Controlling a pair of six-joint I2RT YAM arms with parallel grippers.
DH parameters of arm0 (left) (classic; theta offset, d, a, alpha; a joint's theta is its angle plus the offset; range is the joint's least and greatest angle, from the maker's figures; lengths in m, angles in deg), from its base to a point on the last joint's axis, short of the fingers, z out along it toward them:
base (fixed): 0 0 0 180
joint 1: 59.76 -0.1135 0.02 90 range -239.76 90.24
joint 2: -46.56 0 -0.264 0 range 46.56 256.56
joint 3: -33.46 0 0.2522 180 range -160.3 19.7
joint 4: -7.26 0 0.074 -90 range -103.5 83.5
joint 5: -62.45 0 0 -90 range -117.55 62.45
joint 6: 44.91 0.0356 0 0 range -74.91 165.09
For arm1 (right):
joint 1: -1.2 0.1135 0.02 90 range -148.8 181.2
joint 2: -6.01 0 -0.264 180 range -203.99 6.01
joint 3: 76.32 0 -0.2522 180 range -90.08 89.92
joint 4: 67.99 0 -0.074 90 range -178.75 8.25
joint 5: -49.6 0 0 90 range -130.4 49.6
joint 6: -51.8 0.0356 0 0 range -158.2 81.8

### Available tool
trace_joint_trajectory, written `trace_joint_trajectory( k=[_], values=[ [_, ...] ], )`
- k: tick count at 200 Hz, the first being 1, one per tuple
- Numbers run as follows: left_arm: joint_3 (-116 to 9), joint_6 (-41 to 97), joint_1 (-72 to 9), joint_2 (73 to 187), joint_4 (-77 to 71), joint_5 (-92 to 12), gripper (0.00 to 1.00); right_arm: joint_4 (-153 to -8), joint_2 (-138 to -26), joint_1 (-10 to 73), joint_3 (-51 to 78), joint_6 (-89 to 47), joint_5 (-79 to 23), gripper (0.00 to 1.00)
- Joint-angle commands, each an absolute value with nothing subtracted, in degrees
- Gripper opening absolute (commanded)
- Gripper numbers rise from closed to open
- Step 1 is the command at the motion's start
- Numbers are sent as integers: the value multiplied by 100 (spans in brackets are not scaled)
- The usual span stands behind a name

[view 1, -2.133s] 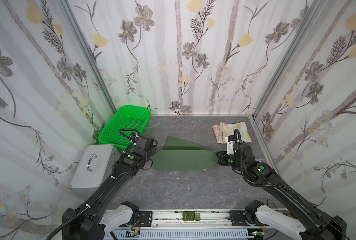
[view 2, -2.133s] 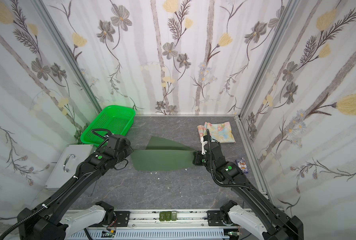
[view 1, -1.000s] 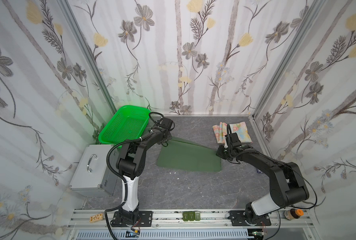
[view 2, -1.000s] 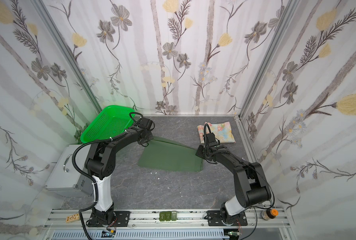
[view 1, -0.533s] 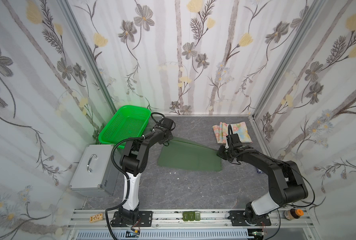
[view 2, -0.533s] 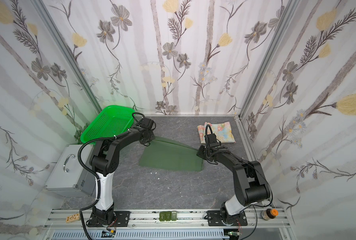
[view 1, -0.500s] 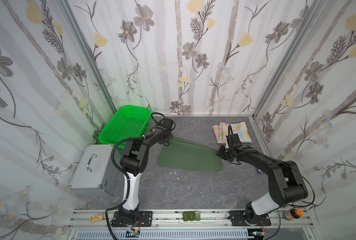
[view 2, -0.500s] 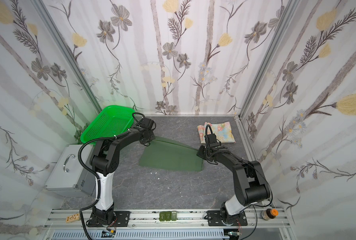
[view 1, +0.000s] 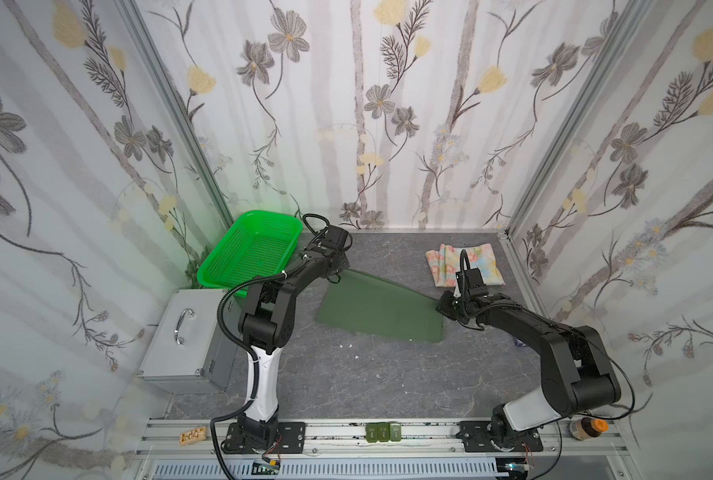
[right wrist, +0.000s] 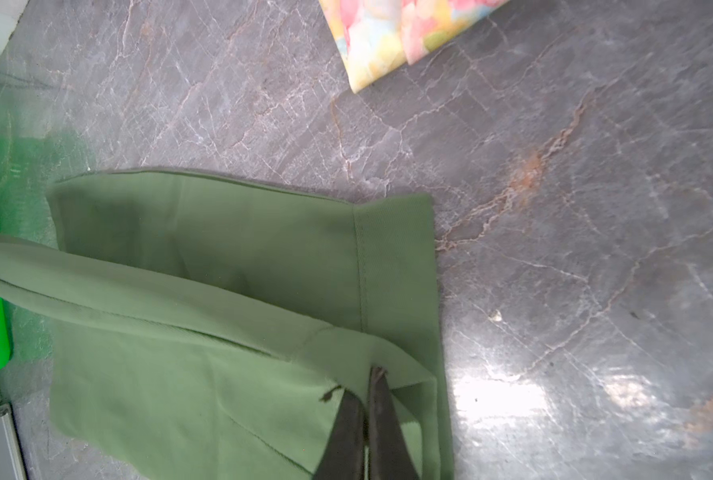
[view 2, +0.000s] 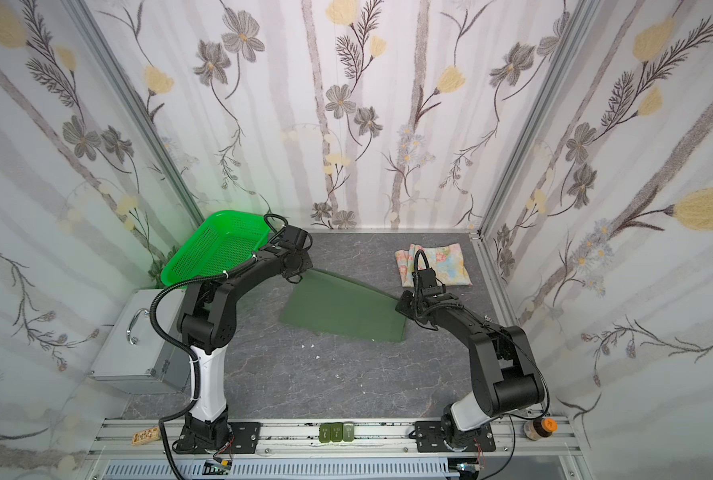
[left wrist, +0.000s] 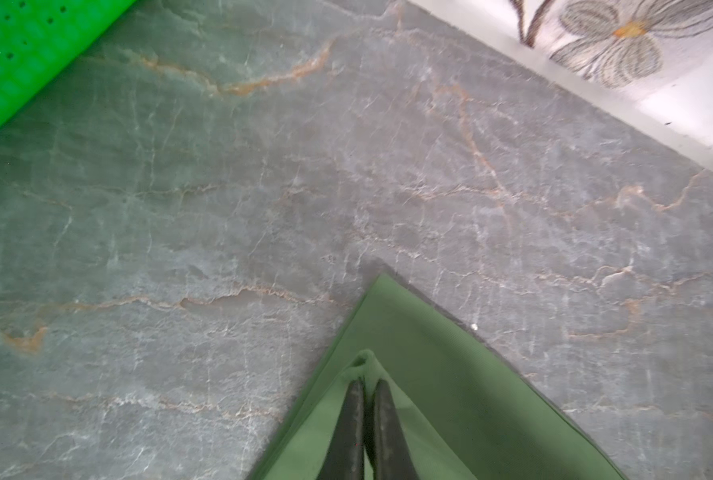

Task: Fold and stack skirts
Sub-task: Fold the skirt at the center of the table.

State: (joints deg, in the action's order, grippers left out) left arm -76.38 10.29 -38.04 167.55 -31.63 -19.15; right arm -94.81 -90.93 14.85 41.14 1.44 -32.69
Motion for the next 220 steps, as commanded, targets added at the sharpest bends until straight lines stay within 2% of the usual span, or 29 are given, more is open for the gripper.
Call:
trace_joint_trajectory(
  k=[1, 124, 127, 128, 129, 130, 132, 133, 134, 138, 143, 165, 194, 197, 201, 212, 215, 220],
  values=[
    [-7924, 1144, -3838, 16976, -3111, -1377, 0, -9621, -9189, 1430, 4069, 274, -3841, 0],
    [-9461, 1225, -3844, 18485, -3101, -1578, 0, -9480, -9619, 1378, 3939, 599, -3873, 0],
    [-9457, 1216, -3855, 18496, -3102, -1578, 5, -9483, -9625, 1371, 3938, 599, -3873, 0],
    [-9456, 1215, -3852, 18498, -3098, -1578, 7, -9479, -9627, 1369, 3938, 600, -3873, 0],
    [-9456, 1214, -3855, 18494, -3098, -1578, 15, -9478, -9628, 1369, 3934, 596, -3873, 0],
    [-9456, 1214, -3856, 18501, -3101, -1578, 15, -9472, -9629, 1369, 3931, 594, -3873, 0],
    [-9456, 1209, -3857, 18506, -3098, -1578, 25, -9468, -9629, 1368, 3930, 595, -3879, 0],
    [-9456, 1207, -3858, 18507, -3098, -1573, 36, -9468, -9629, 1368, 3929, 598, -3881, 0],
    [-9456, 1201, -3858, 18507, -3099, -1567, 36, -9467, -9629, 1364, 3929, 604, -3894, 0],
    [-9442, 1192, -3858, 18497, -3104, -1542, 52, -9472, -9638, 1360, 3922, 611, -3906, 0],
    [-9412, 1168, -3858, 18479, -3099, -1483, 60, -9459, -9640, 1345, 3920, 619, -3925, 0],
    [-9246, 1166, -3861, 18262, -3102, -1315, 66, -9384, -9700, 1282, 3845, 659, -3896, 0],
    [-8913, 1212, -3840, 17774, -3092, -1218, 68, -9327, -9803, 1204, 3680, 629, -3837, 0],
    [-8883, 1216, -3832, 17707, -3094, -1230, 68, -9305, -9805, 1197, 3671, 624, -3815, 3],
    [-8816, 1221, -3817, 17644, -3094, -1246, 68, -9273, -9821, 1188, 3651, 602, -3777, 14],
    [-8675, 1267, -3735, 17492, -3094, -1285, 68, -9244, -9818, 1175, 3576, 565, -3803, 53],
    [-8640, 1266, -3708, 17455, -3094, -1299, 68, -9240, -9807, 1175, 3563, 566, -3830, 59],
    [-8569, 1267, -3658, 17386, -3087, -1347, 67, -9230, -9772, 1166, 3537, 564, -3866, 63]
  ],
)
